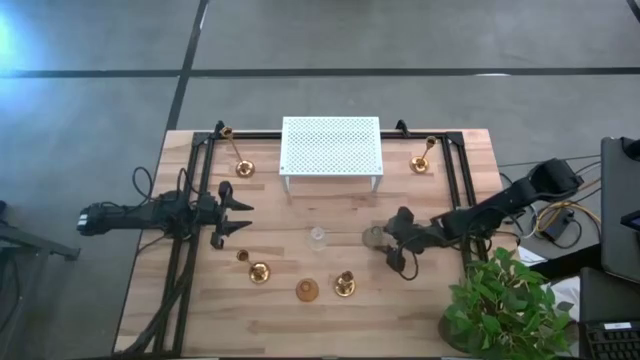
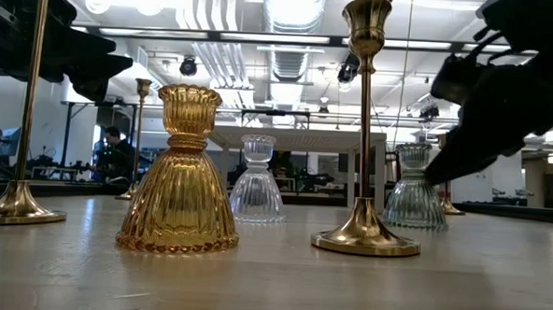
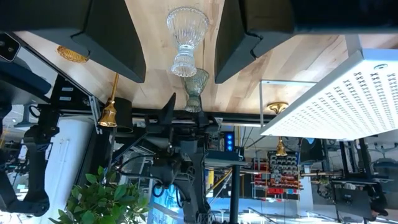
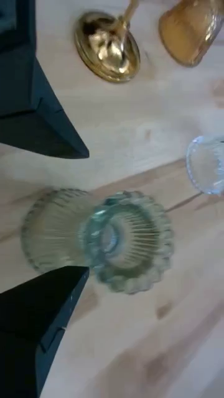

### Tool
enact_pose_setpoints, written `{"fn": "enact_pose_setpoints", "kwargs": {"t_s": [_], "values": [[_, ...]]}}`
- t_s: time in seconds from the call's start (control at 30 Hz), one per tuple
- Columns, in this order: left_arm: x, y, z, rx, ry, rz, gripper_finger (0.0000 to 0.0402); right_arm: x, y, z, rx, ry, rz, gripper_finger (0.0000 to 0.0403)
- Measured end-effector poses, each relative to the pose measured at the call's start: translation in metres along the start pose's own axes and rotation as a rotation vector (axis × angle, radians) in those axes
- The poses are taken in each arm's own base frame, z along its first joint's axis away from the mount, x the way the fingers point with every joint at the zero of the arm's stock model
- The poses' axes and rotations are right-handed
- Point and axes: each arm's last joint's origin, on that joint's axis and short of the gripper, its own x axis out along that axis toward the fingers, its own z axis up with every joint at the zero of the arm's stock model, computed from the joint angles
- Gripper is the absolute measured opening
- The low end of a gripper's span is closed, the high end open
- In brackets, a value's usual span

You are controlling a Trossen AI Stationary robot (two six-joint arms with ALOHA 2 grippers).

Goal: Pick & Place candle stick holders
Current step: Put the green glass candle holder on the shelf

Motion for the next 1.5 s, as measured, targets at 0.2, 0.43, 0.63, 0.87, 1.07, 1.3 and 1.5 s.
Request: {"fn": "enact_pose_setpoints", "kwargs": {"t_s": [0.2, 0.43, 0.63, 0.87, 1.07, 1.3, 1.5], "values": [[0.000, 0.000, 0.000, 0.000, 0.000, 0.000, 0.0197, 0.014, 0.001, 0.002, -0.014, 0.018, -0.069, 0.0283], [0.000, 0.000, 0.000, 0.000, 0.000, 0.000, 0.0197, 0.026, 0.008, 0.008, -0.014, 0.015, -0.072, 0.0235], [0.000, 0.000, 0.000, 0.000, 0.000, 0.000, 0.0197, 0.030, 0.014, 0.015, -0.017, -0.007, -0.079, 0.0165], [0.000, 0.000, 0.000, 0.000, 0.000, 0.000, 0.0197, 0.025, 0.011, 0.019, -0.011, -0.049, -0.132, 0.0117], [0.000, 0.000, 0.000, 0.000, 0.000, 0.000, 0.0197, 0.019, 0.010, 0.022, 0.006, -0.069, -0.119, 0.0117], [0.000, 0.000, 0.000, 0.000, 0.000, 0.000, 0.0197, 0.002, 0.002, 0.037, 0.039, -0.116, -0.117, 0.0117], [0.000, 0.000, 0.000, 0.000, 0.001, 0.000, 0.0197, -0.024, -0.015, 0.071, 0.052, -0.187, -0.092, 0.0117]]}}
